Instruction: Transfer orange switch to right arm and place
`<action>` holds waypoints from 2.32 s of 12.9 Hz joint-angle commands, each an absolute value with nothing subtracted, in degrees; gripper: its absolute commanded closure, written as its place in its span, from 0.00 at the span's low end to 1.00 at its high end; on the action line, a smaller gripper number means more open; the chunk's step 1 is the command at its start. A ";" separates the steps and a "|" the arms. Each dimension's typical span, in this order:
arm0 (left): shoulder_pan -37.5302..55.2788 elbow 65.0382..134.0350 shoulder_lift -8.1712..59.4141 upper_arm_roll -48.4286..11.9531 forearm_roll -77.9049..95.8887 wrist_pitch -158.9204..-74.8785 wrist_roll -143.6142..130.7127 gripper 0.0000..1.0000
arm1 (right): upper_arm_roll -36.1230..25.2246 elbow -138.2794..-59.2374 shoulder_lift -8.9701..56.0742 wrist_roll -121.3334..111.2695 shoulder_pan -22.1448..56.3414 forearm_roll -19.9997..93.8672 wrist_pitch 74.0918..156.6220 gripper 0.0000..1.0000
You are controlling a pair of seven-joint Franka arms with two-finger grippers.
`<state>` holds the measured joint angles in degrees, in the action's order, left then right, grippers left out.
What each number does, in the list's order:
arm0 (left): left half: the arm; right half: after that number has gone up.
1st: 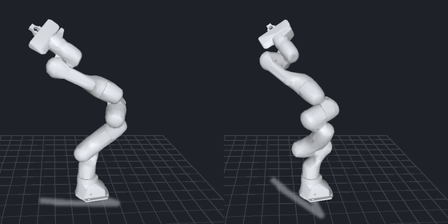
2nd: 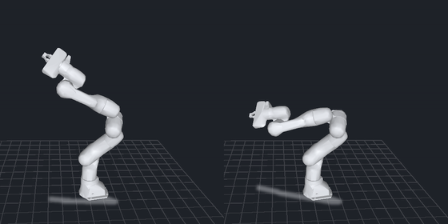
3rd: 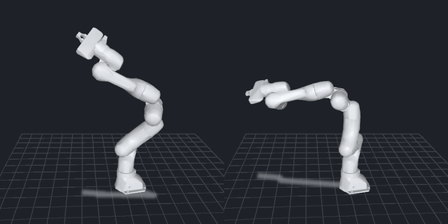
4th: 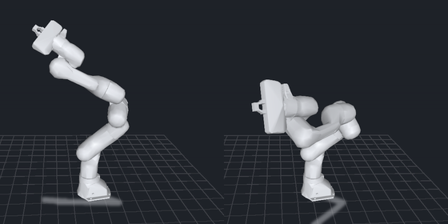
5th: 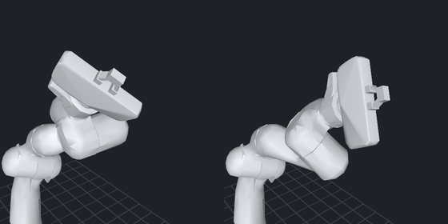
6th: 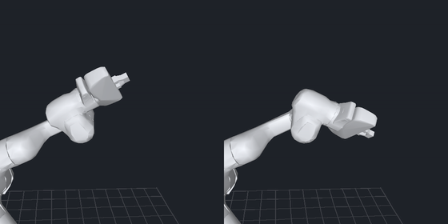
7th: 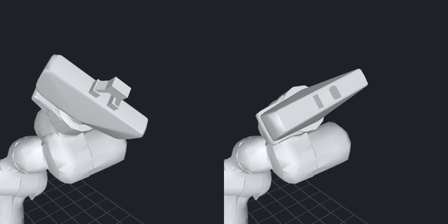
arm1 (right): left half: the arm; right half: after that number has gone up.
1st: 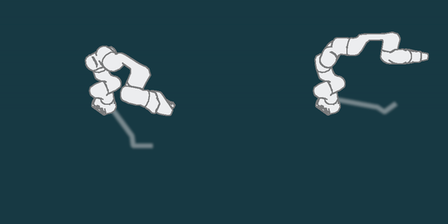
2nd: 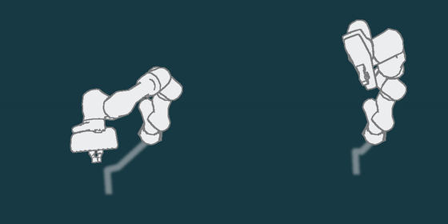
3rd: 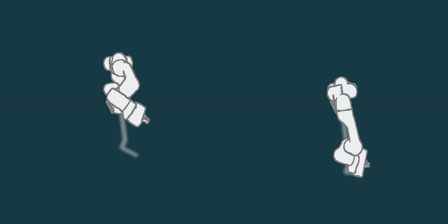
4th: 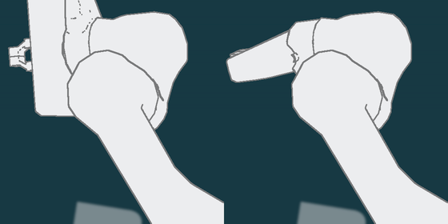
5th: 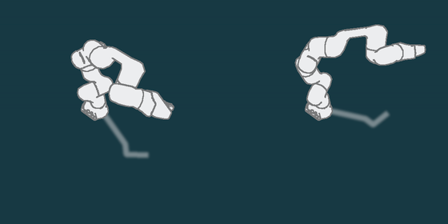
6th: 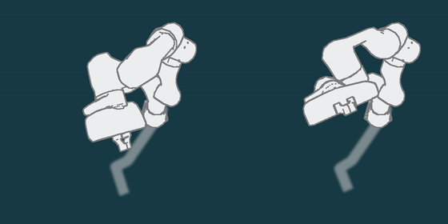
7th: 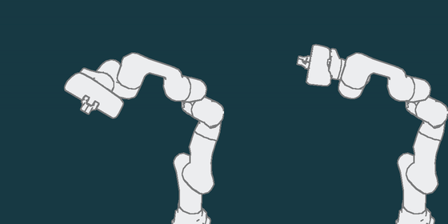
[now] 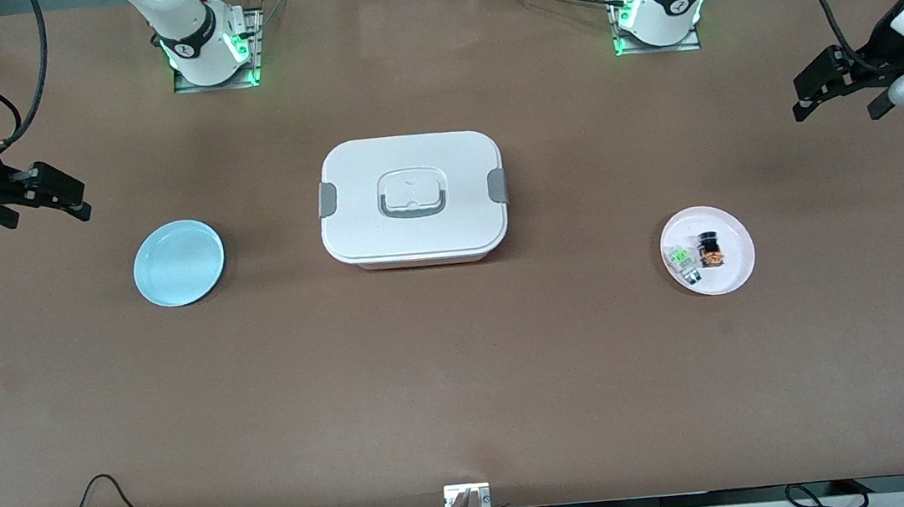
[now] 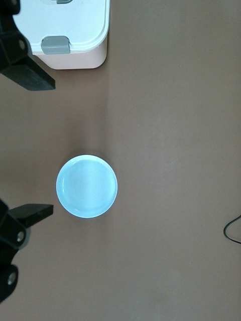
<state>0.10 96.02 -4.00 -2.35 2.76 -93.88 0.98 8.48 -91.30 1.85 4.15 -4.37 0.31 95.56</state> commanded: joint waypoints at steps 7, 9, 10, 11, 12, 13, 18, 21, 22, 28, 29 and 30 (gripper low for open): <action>-0.88 101.40 6.06 -2.90 2.37 -100.34 28.51 0.00 | 8.96 -90.09 3.60 4.48 -4.75 1.05 94.66 0.00; -1.67 106.58 7.64 -2.90 2.37 -107.10 38.10 0.00 | 8.97 -90.09 3.60 4.39 -4.75 1.05 94.57 0.00; -2.02 109.13 8.43 -2.90 2.37 -110.53 43.10 0.00 | 8.96 -90.09 3.69 4.39 -4.75 1.05 94.57 0.00; -2.11 111.77 9.57 -2.90 2.37 -114.48 48.81 0.00 | 8.96 -90.09 3.69 4.39 -4.75 1.05 94.48 0.00; -2.89 113.97 10.62 -2.99 2.37 -118.35 53.57 0.00 | 8.96 -90.09 3.69 4.39 -4.75 1.05 94.40 0.00; -3.16 115.65 12.03 -2.99 2.37 -121.78 57.96 0.00 | 8.96 -90.09 3.69 4.39 -4.75 1.05 94.31 0.00; -3.60 120.67 19.06 -2.99 2.37 -135.32 78.82 0.00 | 8.96 -90.09 3.69 4.13 -4.75 1.05 94.22 0.00; -3.69 120.67 22.76 -2.99 2.46 -139.21 81.47 0.00 | 8.96 -90.09 3.69 4.04 -4.83 1.05 94.31 0.00; -3.60 120.59 23.55 -2.99 2.46 -139.83 81.56 0.00 | 8.96 -90.09 3.69 4.04 -4.83 1.05 94.31 0.00; -3.52 120.41 26.80 -3.08 2.46 -144.58 85.25 0.00 | 9.05 -90.09 3.95 3.87 -4.75 1.05 94.04 0.00; -3.52 120.32 27.15 -2.99 2.37 -144.67 85.25 0.00 | 8.97 -90.17 3.96 3.87 -4.83 1.05 93.87 0.00; -3.52 120.24 27.51 -2.99 2.37 -144.84 85.25 0.00 | 8.96 -90.18 3.96 3.78 -4.83 1.05 93.78 0.00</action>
